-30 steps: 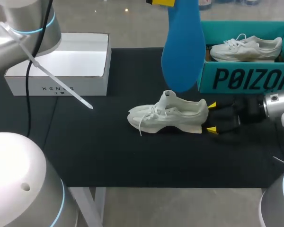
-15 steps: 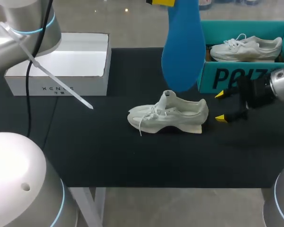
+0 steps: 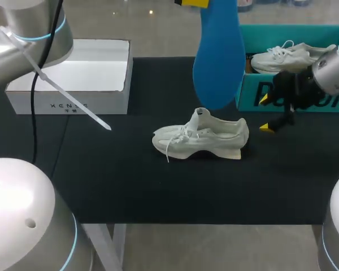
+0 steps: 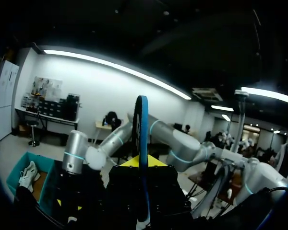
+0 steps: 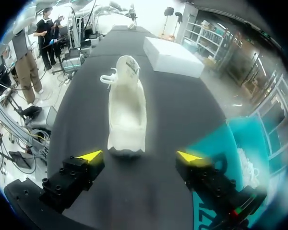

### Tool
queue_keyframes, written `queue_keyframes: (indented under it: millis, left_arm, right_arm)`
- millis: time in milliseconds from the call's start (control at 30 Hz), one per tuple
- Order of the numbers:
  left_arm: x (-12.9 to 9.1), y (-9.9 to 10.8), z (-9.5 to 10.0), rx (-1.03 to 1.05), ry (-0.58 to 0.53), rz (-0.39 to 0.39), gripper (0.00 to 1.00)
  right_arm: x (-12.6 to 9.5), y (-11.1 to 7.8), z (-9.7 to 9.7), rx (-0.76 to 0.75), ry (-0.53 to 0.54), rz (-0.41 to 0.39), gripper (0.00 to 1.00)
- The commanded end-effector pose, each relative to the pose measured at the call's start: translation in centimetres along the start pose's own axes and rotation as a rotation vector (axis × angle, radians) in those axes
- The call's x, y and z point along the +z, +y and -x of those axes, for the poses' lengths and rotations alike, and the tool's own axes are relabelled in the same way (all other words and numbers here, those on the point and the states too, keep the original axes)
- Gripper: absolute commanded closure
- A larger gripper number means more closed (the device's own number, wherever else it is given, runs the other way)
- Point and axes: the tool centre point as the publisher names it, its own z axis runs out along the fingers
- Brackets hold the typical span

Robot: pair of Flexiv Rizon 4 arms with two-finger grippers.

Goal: Take the shoe out of the shoebox, open the shoe tongue, remove and reinsert the insole, then place the shoe into the shoebox

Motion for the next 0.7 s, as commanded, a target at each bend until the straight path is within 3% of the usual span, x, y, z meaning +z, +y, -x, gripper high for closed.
queue_keyframes:
  millis: [33, 700]
  left_arm:
    - [0.00, -0.02, -0.05, -0.001, -0.001, 0.003, 1.00]
    - [0.00, -0.02, -0.05, -0.001, -0.001, 0.003, 1.00]
  right_arm:
    - [-0.51, 0.65, -0.35, 0.000, -0.020, -0.222, 0.00]
    - [-0.53, 1.30, 0.25, -0.038, 0.007, -0.327, 0.00]
